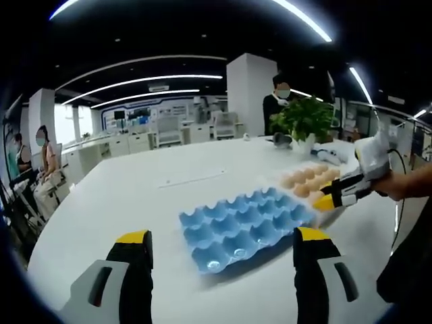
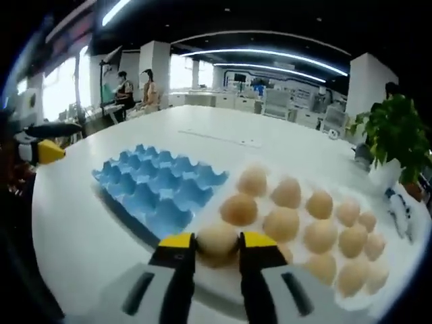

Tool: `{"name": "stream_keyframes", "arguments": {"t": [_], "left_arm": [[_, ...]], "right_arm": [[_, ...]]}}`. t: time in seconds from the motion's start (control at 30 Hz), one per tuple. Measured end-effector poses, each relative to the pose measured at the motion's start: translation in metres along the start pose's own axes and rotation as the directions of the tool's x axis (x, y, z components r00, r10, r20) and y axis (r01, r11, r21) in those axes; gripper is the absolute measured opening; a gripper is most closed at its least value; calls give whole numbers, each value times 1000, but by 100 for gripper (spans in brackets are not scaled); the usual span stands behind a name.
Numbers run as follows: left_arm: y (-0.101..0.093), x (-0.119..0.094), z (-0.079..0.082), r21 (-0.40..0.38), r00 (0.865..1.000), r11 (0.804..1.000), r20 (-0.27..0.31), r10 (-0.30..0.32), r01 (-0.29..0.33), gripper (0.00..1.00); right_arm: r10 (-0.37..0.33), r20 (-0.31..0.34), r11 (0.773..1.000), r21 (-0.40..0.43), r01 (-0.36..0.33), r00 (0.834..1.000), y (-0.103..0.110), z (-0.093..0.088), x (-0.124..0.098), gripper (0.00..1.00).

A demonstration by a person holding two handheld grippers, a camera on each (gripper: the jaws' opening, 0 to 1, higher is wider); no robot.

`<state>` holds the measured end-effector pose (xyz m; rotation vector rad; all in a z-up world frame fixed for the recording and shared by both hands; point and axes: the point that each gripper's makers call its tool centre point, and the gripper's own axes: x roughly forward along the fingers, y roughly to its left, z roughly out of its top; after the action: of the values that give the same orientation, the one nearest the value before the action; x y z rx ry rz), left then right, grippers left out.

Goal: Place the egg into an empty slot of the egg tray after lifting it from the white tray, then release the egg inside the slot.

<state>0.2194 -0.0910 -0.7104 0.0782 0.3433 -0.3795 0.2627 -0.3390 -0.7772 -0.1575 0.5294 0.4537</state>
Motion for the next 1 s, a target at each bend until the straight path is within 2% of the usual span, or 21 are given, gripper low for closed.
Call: {"name": "stream_keyframes", "arguments": {"t": [0.23, 0.47, 0.53, 0.63, 0.73, 1.0], "left_arm": [[1, -1, -6, 23, 1000, 1000, -22, -5, 5, 88], [-3, -1, -13, 29, 999, 999, -42, -18, 19, 88], [-3, -2, -11, 28, 999, 999, -33, -15, 16, 88], [-3, -2, -11, 24, 999, 1000, -32, -15, 15, 88], [-2, -2, -12, 26, 999, 1000, -34, -15, 16, 88], [-2, -3, -14, 26, 999, 1000, -41, -13, 14, 88]], "right_arm": [[6, 23, 992, 127, -9, 1000, -8, 10, -5, 24], [30, 5, 992, 119, -30, 1000, -5, 10, -6, 24], [9, 21, 999, 42, -9, 1000, -7, 16, -7, 24], [35, 49, 991, 129, -41, 998, -3, 25, -9, 24], [39, 49, 994, 100, -43, 998, -1, 31, -8, 24], [55, 32, 990, 126, -58, 998, 1, 25, -8, 24]]}}
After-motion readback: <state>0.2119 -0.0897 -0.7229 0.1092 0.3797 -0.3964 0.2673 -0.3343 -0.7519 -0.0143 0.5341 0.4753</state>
